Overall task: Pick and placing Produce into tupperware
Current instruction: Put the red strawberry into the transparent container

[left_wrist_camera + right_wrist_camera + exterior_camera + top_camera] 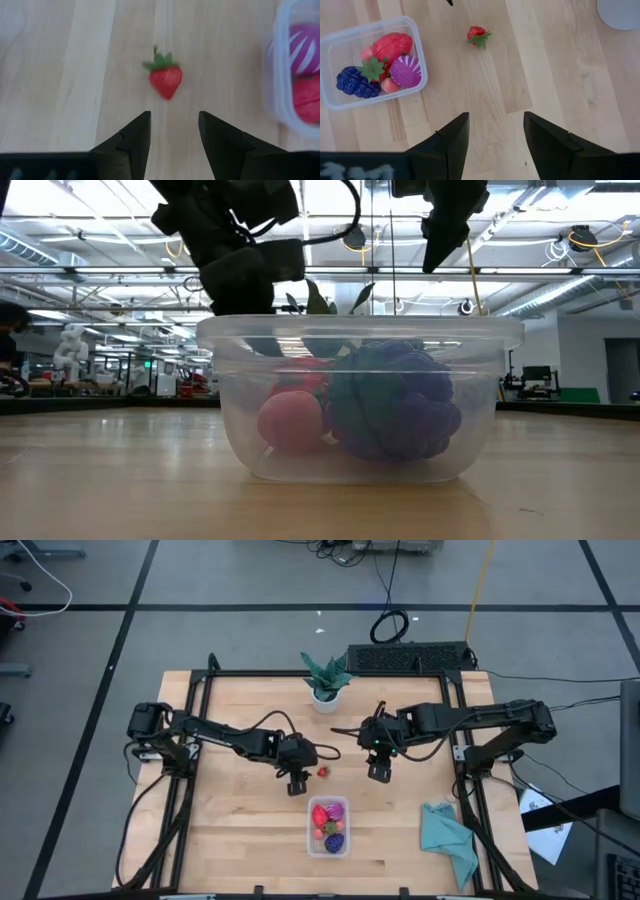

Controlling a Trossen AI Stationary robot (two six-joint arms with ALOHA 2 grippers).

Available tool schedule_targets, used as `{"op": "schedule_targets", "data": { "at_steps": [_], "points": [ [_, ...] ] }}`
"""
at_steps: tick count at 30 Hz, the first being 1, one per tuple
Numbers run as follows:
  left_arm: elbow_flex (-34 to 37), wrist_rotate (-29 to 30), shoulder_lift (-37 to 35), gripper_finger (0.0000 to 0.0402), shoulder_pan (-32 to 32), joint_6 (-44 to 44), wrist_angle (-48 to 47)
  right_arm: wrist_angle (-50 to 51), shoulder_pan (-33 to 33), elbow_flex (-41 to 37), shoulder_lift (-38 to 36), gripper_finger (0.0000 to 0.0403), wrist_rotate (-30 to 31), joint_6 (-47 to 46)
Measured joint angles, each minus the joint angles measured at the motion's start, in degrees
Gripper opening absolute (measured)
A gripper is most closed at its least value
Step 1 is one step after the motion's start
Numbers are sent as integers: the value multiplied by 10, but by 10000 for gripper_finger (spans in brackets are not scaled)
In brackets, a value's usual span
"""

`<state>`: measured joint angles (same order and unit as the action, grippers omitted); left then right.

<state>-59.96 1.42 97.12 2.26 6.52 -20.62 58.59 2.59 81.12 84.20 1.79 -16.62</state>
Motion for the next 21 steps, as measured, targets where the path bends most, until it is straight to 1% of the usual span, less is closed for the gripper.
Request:
{"op": "schedule_targets", "data": {
  "at_steps": [5, 8, 12, 21],
  "points": [
    [0, -5, 14, 170, 0, 0, 32, 0, 0, 0, 0, 180, 0, 0],
    [0, -28, 41, 170, -1, -1, 53, 0, 0, 0, 0, 180, 0, 0],
    [-2, -29, 69, 171, -4, -2, 58, -1, 0, 0, 0, 180, 0, 0],
    [-3, -33, 62, 171, -20, -12, 83, -3, 0, 0, 0, 180, 0, 0]
  ]
}}
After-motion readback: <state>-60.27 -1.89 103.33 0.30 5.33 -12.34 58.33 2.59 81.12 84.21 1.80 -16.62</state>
